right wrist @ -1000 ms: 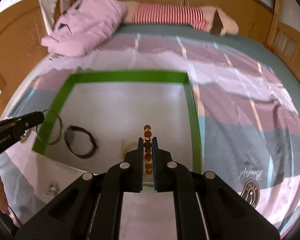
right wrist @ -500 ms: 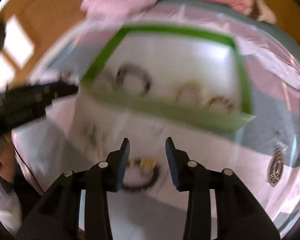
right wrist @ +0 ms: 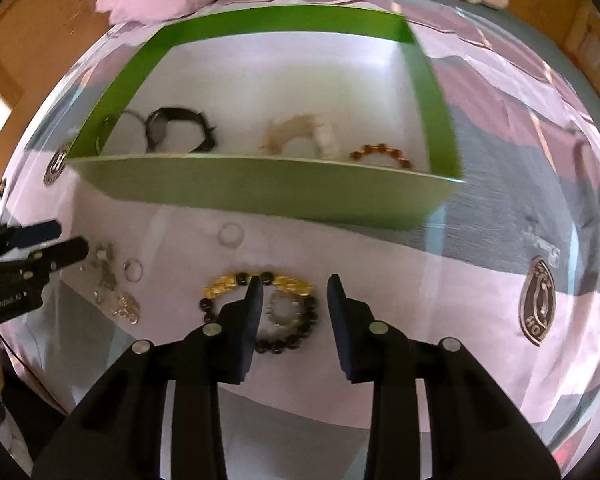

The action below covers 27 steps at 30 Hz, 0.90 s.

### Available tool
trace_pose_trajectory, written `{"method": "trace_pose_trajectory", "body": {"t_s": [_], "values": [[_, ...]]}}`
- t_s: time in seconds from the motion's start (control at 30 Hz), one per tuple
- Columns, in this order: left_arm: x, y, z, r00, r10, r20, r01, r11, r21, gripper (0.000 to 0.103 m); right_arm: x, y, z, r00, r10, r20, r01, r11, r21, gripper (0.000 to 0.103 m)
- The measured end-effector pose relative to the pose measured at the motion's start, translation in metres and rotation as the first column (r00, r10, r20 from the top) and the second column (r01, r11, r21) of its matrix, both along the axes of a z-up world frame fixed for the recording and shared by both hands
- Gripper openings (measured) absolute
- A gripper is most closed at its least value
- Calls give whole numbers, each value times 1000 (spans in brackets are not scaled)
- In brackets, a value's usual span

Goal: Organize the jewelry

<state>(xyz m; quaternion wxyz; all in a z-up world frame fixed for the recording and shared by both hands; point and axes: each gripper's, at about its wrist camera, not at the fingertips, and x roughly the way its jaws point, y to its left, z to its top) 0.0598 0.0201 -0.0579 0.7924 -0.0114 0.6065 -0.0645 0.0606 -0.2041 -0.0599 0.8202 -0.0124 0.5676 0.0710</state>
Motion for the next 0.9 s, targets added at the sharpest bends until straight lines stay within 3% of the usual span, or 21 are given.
{"method": "trace_pose_trajectory", "body": {"t_s": [0.07,0.2,0.27,0.3,0.33,0.37,0.47,0.63,0.7,0.73,0.8,0.87,0.9], "values": [[1,-1,-6,1000,-1,-21,1,1000,7,75,2,-3,-8,999,-10,-35,10,1000,-3,34],[2,-5,-19,999,-6,-51,8,999,42,71,5,1,-25,995,-13,-102,12,1000,-11,44],[3,-4,-22,999,-4,-52,6,999,44,26,5,5,-27,996,-7,-94,4,1000,-28,45],[4,-3,-20,999,5,-43,-4,999,34,20,5,6,-27,996,-6,-87,3,1000,-31,44],[5,-1,-18,999,15,-32,-14,1000,25,12,5,6,-24,997,-8,-78,7,1000,-18,33],[5,2,-13,1000,24,-16,-24,1000,11,11,6,6,-22,997,-8,-78,8,1000,4,12],[4,9,6,997,44,55,-41,997,-60,11,6,0,-7,999,-24,-35,27,996,84,7],[1,3,14,996,23,84,-17,997,-73,11,3,-17,19,998,-55,42,47,986,159,7],[0,-1,6,998,12,58,-9,998,-56,11,6,-19,13,999,-52,9,49,985,164,11],[1,-2,3,999,10,49,-8,999,-51,12,7,-17,4,998,-45,-36,51,983,175,20],[3,-3,-2,999,8,35,-6,999,-45,20,7,-14,-7,996,-22,-86,37,984,176,23],[1,-2,-4,999,17,32,-16,999,-32,40,-1,-2,-18,993,3,-115,12,992,126,23],[-1,0,-3,999,18,33,-17,999,-29,43,-2,3,-23,993,11,-117,1,994,108,23]]}}
